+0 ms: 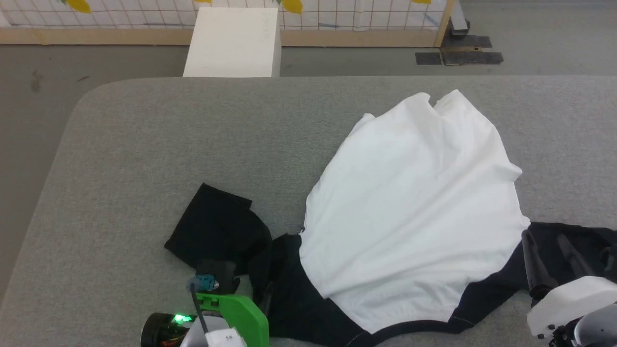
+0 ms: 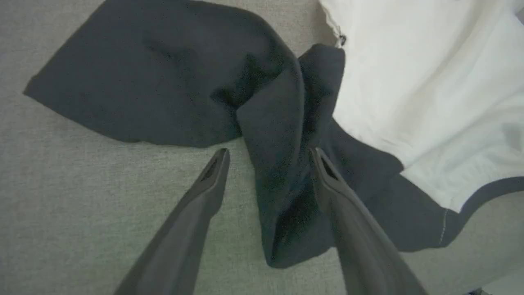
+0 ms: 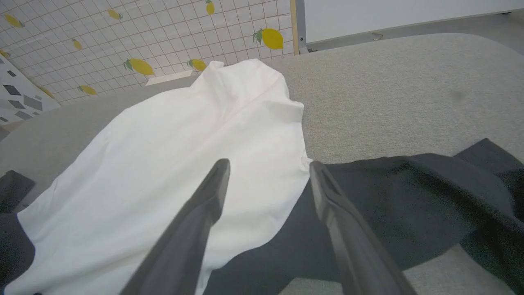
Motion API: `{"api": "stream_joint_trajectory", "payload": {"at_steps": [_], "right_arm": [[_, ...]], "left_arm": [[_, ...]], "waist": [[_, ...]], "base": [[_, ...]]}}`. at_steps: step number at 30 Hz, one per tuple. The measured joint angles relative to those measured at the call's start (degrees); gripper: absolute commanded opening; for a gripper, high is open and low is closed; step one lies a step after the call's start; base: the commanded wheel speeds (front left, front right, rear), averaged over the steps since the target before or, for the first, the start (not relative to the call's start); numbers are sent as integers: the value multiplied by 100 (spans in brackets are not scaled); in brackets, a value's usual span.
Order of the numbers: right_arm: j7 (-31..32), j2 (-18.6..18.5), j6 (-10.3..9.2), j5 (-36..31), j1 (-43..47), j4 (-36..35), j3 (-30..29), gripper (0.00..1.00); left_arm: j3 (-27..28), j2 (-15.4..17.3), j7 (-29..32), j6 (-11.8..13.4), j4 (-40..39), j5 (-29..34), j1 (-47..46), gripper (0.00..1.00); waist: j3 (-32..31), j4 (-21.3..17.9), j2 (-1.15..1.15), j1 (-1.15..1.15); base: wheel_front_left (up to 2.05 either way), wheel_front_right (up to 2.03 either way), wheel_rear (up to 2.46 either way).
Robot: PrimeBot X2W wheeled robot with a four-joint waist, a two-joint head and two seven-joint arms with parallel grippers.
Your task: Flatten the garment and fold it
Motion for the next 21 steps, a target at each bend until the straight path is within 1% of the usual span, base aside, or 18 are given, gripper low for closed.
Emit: {"api": "stream_joint_trajectory", "payload": {"at_steps": [2, 7, 8, 9, 10, 13, 16, 20, 21], "right_arm": [[-7, 0, 0, 2, -5, 4, 42, 100], [-60, 0, 0, 54, -6, 44, 63, 100], [-75, 0, 0, 54, -6, 58, 70, 100], [-79, 0, 0, 55, -6, 75, 76, 100], [-85, 0, 0, 56, -6, 84, 79, 100], [-108, 0, 0, 64, -6, 100, 70, 100], [-111, 0, 0, 64, -7, 101, 34, 100], [-119, -1, 0, 64, -6, 101, -53, 100], [-114, 0, 0, 63, -6, 102, -100, 100]], "left_arm": [[-35, 16, 98, 66, 233, 111, -143, 100], [-44, 11, 80, 166, 599, 315, -443, 100], [-45, 8, 43, 169, 659, 326, -485, 90], [-41, 5, 15, 169, 725, 334, -524, 25], [-38, 3, -10, 169, 769, 337, -544, 0], [88, -42, -176, 270, 802, 283, -547, 0], [371, -82, -416, 452, 651, 158, -467, 0], [836, -120, -754, 690, 265, -187, 1, 0], [1040, -142, -886, 795, 109, -332, 306, 0]], "waist": [[18, -55, 0, 0], [71, -174, 0, 0], [81, -190, 0, 0], [87, -205, 0, 0], [90, -213, 0, 0], [93, -217, 0, 0], [87, -186, 0, 0], [78, -95, 0, 0], [77, -22, 0, 0]], "base": [[0, 0, 0], [0, 0, 0], [0, 0, 0], [0, 0, 0], [0, 0, 0], [0, 0, 0], [0, 0, 0], [0, 0, 0], [0, 0, 0]]}}
